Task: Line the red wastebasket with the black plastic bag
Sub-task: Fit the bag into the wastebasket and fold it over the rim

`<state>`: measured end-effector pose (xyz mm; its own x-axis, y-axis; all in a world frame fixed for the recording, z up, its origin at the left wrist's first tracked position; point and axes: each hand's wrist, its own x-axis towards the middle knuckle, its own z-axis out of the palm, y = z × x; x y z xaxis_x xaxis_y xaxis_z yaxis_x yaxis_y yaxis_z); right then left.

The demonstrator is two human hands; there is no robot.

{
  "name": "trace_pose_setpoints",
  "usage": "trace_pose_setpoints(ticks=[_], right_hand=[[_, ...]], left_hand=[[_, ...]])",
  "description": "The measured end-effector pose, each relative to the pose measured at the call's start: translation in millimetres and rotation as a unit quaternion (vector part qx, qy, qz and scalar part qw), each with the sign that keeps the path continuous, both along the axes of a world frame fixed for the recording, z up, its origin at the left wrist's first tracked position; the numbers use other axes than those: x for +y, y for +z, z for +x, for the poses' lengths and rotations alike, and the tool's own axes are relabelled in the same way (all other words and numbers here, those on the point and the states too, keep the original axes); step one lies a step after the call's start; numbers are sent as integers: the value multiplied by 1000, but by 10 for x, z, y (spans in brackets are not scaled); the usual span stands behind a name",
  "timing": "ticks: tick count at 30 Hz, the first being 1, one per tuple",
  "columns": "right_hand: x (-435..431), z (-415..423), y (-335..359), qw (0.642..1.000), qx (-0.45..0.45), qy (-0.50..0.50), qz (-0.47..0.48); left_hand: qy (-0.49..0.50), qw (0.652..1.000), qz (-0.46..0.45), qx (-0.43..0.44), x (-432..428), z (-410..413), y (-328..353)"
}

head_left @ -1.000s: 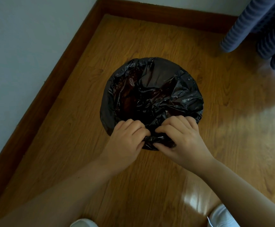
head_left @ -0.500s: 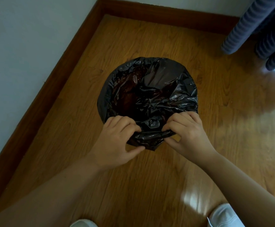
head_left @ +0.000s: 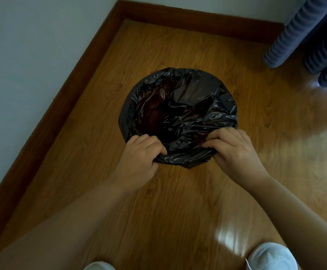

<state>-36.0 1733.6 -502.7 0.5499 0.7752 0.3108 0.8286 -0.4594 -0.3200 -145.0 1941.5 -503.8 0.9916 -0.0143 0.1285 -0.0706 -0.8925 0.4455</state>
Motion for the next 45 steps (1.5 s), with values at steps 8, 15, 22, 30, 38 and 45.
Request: trace_pose_setpoints(ticks=[8, 15, 22, 30, 38, 45], right_hand=[[109, -326, 25, 997, -7, 56, -52], [222, -225, -91, 999, -36, 18, -4], [8, -54, -98, 999, -51, -2, 0], [124, -181, -39, 1000, -13, -8, 15], [135, -299, 30, 998, 48, 5, 28], [172, -213, 74, 993, 90, 71, 14]], left_hand=[[6, 1000, -10, 3, -30, -40, -22], [5, 1000, -2, -1, -33, -40, -15], [-29, 993, 86, -75, 36, -43, -15], [-25, 996, 63, -56, -136, -69, 61], [-15, 1000, 4, -13, -267, -43, 46], [-12, 1000, -12, 10, -161, -99, 12]])
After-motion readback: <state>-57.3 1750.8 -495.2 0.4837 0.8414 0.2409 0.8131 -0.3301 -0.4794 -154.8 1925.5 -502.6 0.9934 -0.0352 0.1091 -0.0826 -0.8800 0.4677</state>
